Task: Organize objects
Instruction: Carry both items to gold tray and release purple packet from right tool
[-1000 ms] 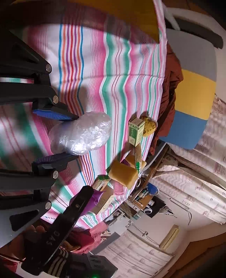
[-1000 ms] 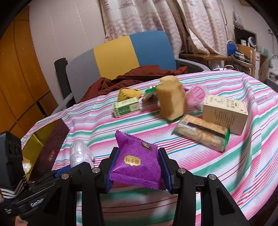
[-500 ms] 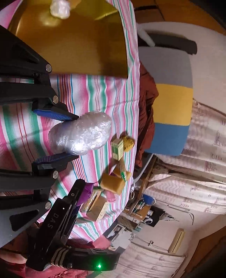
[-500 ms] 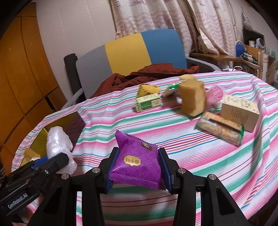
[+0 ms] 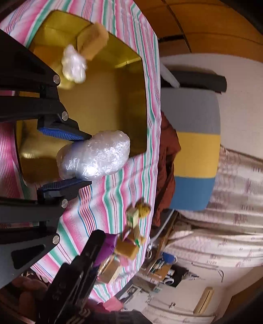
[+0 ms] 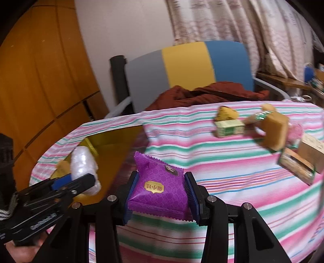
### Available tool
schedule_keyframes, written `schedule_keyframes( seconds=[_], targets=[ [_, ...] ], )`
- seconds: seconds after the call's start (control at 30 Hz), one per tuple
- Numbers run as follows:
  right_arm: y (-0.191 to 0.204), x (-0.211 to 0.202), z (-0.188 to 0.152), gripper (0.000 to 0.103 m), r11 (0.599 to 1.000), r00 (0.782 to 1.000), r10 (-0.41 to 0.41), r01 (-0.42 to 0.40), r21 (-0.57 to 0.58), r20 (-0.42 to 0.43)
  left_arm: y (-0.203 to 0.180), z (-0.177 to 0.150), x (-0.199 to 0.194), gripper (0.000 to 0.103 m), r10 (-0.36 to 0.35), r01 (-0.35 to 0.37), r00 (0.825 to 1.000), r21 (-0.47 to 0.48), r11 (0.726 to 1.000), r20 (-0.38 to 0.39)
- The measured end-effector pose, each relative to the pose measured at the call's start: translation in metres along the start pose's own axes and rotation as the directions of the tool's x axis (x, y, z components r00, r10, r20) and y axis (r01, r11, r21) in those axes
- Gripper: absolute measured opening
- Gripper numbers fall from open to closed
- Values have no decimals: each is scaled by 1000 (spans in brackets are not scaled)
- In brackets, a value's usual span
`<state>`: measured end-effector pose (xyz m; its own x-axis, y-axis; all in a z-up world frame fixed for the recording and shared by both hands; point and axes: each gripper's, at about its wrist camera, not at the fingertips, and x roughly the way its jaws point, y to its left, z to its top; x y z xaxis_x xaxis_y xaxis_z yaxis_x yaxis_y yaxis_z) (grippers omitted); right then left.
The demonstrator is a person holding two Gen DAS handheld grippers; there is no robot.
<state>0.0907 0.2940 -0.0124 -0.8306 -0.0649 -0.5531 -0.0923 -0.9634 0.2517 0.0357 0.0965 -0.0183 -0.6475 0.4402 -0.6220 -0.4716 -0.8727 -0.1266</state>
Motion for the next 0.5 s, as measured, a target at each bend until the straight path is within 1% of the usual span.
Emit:
schedule_keyframes(
  seconds=[0.17, 0.3, 0.5],
  targets=[
    [31, 8, 1, 45, 997, 998, 62, -63, -39, -18, 20, -7, -3, 35, 50, -50, 999, 12, 999, -17],
    [54, 15, 1, 45, 992, 994, 103, -105, -70, -30, 39, -15, -4, 35, 71, -71, 997, -6, 997, -36],
    [83, 26, -2, 46, 983, 988, 142, -147, -109, -54, 58, -26, 4, 35, 83, -86, 991, -33, 996, -102]
  ],
)
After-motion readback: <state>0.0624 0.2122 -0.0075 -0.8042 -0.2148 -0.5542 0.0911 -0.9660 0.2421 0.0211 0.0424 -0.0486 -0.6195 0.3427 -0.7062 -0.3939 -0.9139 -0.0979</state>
